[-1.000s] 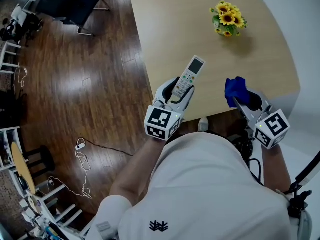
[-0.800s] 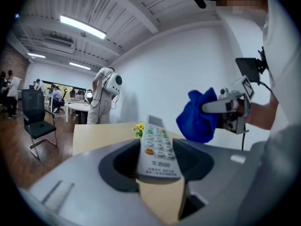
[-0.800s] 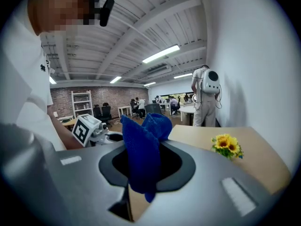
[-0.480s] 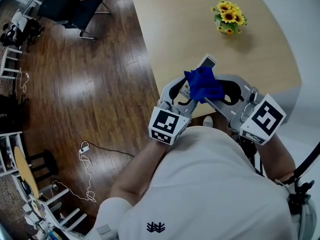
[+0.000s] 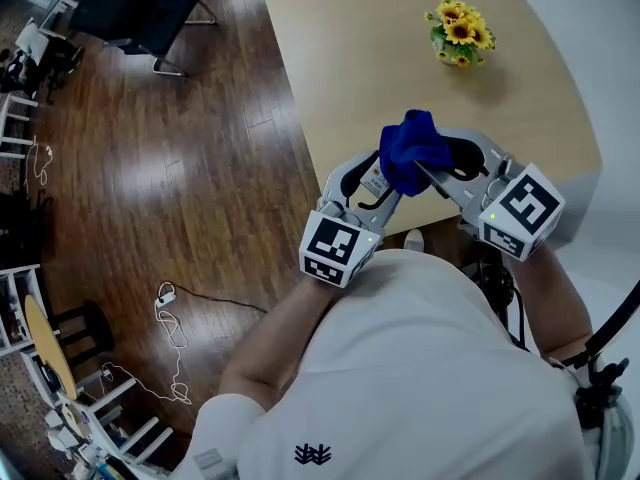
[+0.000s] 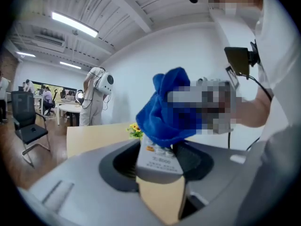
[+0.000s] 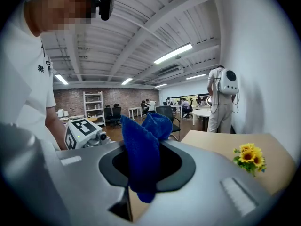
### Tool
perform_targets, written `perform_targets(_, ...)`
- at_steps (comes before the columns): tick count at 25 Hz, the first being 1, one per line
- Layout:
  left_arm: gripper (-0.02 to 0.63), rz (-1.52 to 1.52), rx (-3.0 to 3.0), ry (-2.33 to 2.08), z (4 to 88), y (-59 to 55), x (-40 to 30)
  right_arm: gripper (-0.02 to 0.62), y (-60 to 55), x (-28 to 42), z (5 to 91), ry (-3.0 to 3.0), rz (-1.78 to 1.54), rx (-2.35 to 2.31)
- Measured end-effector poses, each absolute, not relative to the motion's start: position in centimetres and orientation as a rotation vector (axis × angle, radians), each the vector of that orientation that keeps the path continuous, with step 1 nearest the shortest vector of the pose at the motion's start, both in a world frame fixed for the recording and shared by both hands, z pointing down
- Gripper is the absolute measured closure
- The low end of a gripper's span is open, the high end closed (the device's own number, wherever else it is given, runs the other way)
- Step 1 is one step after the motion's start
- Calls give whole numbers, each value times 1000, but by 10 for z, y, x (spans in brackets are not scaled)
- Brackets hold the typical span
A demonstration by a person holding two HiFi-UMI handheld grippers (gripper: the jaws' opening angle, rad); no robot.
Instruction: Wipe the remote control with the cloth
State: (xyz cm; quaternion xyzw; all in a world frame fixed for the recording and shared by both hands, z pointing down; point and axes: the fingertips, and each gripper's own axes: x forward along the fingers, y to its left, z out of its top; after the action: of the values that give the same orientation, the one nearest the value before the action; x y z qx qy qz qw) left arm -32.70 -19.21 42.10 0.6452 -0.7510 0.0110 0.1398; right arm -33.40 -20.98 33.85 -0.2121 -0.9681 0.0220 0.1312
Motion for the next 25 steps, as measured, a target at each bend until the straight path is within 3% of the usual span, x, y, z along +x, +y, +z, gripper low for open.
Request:
perform_targets(13, 377, -14, 1811, -2101, 449, -189, -334, 518, -307, -321, 360, -2783, 50, -208)
perform_targets(25, 379, -7, 1817, -2066, 463, -193, -329, 518, -192, -330, 350, -2795, 59, -652)
